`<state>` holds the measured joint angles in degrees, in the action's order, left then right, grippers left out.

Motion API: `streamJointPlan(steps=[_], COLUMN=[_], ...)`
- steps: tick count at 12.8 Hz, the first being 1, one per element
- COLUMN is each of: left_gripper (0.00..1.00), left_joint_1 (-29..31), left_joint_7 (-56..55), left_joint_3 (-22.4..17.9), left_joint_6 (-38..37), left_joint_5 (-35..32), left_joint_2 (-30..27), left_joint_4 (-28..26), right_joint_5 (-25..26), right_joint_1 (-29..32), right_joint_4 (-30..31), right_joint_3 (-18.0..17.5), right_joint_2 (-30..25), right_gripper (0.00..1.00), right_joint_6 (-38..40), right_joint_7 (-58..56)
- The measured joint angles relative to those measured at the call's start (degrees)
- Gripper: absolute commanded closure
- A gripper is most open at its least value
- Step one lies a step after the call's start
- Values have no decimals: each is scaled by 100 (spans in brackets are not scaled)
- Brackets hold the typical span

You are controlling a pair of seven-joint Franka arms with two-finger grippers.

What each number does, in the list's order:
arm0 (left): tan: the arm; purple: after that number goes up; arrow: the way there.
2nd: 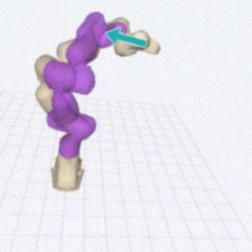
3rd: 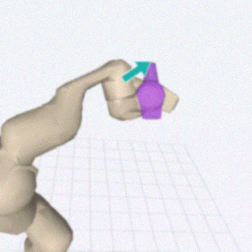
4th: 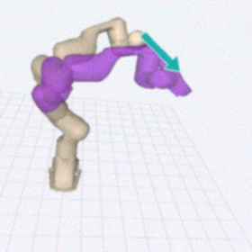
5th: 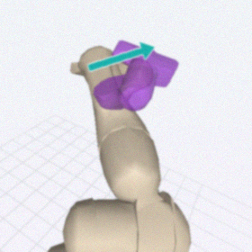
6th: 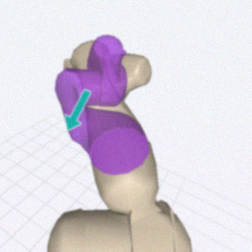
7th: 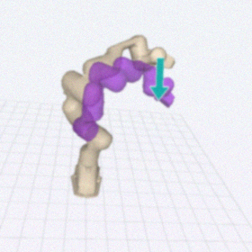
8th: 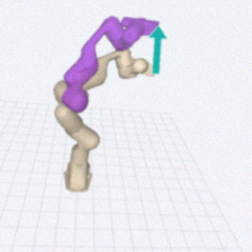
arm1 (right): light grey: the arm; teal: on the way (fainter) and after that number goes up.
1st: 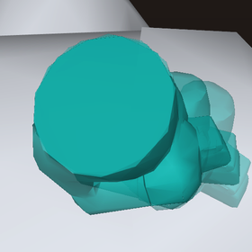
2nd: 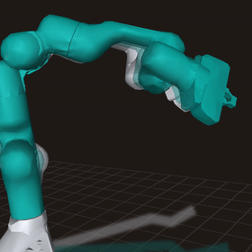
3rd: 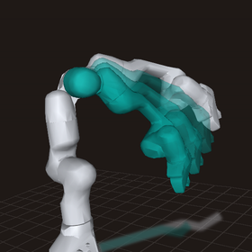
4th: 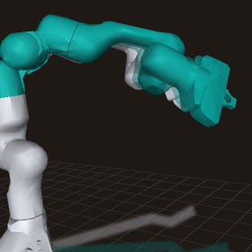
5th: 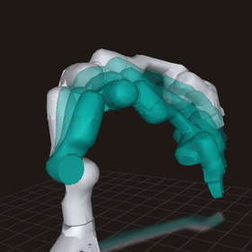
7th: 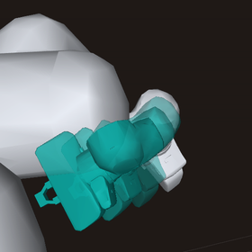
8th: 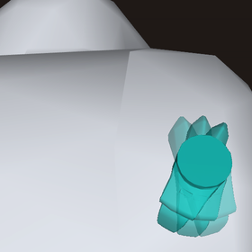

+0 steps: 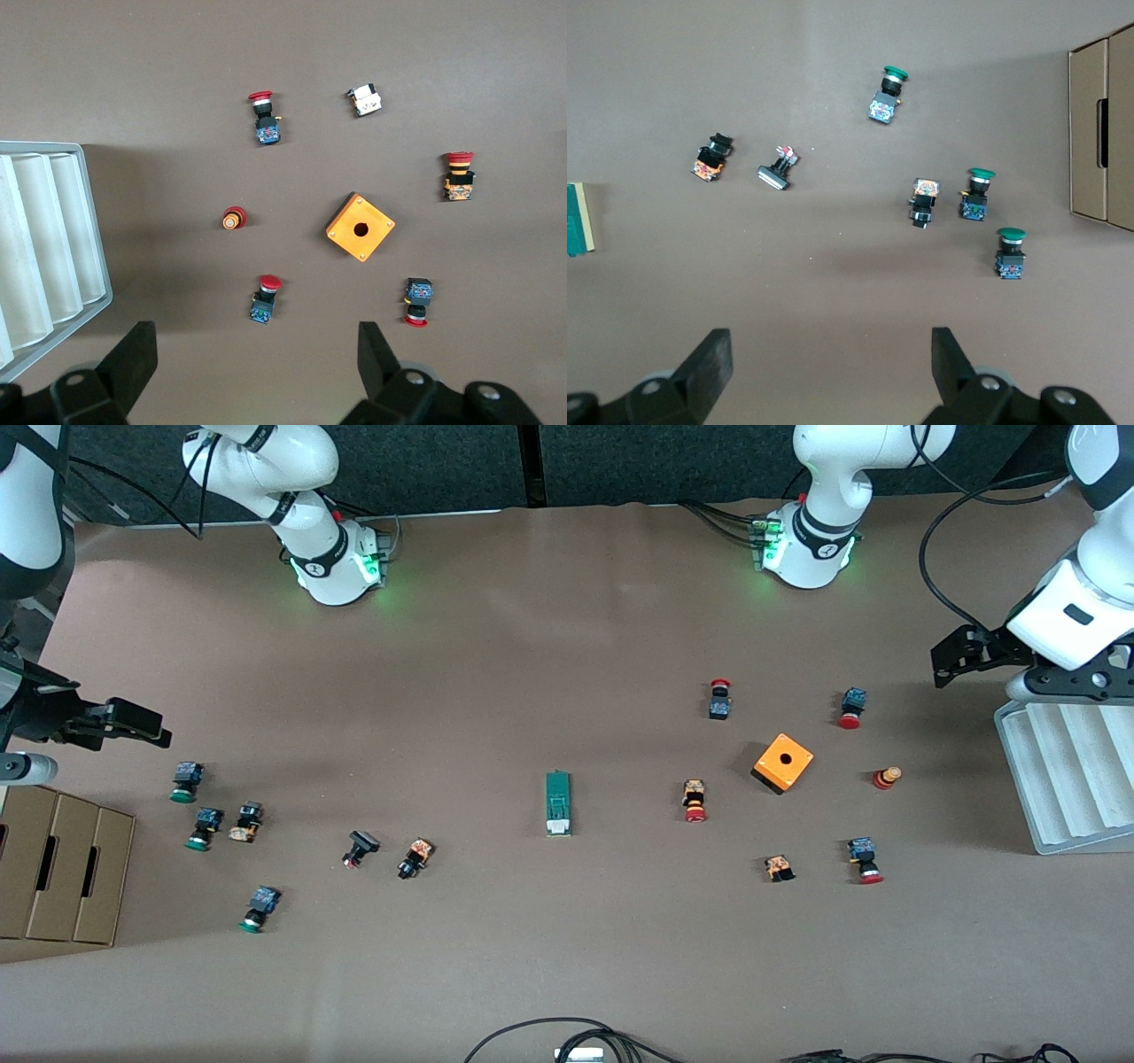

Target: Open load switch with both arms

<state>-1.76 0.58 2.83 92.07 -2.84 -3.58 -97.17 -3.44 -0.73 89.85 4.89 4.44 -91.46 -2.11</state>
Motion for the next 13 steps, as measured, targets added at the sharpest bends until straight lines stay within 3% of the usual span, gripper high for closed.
streamJointPlan(steps=[13], left_gripper=[0], left_joint_1=[-27], left_joint_7=[0], left_joint_3=[68], left_joint_6=[0], left_joint_5=[1], left_joint_2=[0], left_joint_4=[0], right_joint_5=[0], right_joint_1=[0], right_joint_4=[28], right_joint_3=[0], right_joint_2=[4], right_gripper=[0], right_joint_6=[0], right_joint_7=[-4])
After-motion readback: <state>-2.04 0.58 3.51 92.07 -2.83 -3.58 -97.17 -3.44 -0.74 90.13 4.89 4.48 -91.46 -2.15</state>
